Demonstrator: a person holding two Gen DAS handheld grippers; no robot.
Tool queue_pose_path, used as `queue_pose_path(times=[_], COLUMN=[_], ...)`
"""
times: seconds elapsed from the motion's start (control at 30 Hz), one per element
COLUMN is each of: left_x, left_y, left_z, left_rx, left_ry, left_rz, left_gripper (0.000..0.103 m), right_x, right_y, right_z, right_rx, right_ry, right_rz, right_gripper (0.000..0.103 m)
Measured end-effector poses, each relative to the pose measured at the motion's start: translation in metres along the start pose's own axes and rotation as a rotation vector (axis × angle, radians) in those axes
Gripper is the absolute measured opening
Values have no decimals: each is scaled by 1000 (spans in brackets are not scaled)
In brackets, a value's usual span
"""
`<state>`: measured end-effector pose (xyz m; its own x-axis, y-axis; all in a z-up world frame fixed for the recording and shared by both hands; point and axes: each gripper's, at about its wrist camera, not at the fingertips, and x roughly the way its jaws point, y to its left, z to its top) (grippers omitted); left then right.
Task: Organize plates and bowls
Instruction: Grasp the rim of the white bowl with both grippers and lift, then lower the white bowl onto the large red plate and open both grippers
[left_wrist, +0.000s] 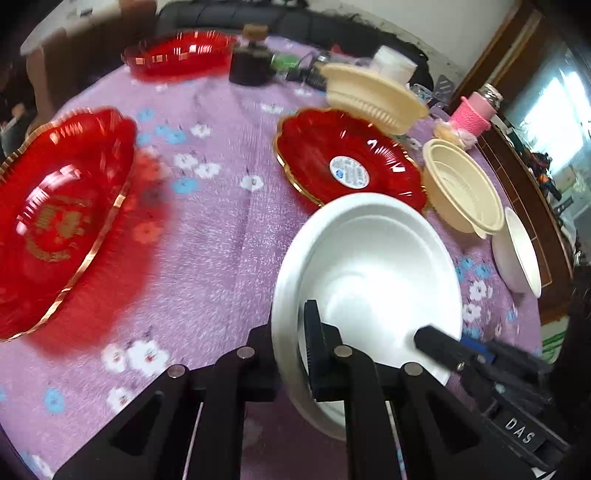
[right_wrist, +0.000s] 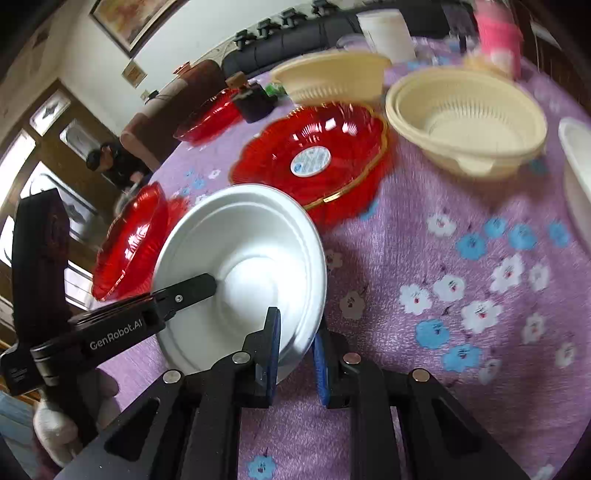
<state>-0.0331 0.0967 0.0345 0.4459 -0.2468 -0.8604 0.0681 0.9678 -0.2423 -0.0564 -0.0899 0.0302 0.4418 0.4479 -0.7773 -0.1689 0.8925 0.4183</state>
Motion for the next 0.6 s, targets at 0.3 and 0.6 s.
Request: queue_pose_path(times=[0.3, 0.6], left_x=[-91, -84], left_y=[25, 146], left_z=[6, 37], left_rx=[45, -174], left_ry=[-155, -111], left_rz=[81, 182], left_gripper=[19, 19], right_x=[-29, 40], right_y=[73, 185], right_z=[24, 63], right_rx=[-119, -239], right_ry=[-99, -53], right_rz=[62, 113], right_gripper=[18, 18])
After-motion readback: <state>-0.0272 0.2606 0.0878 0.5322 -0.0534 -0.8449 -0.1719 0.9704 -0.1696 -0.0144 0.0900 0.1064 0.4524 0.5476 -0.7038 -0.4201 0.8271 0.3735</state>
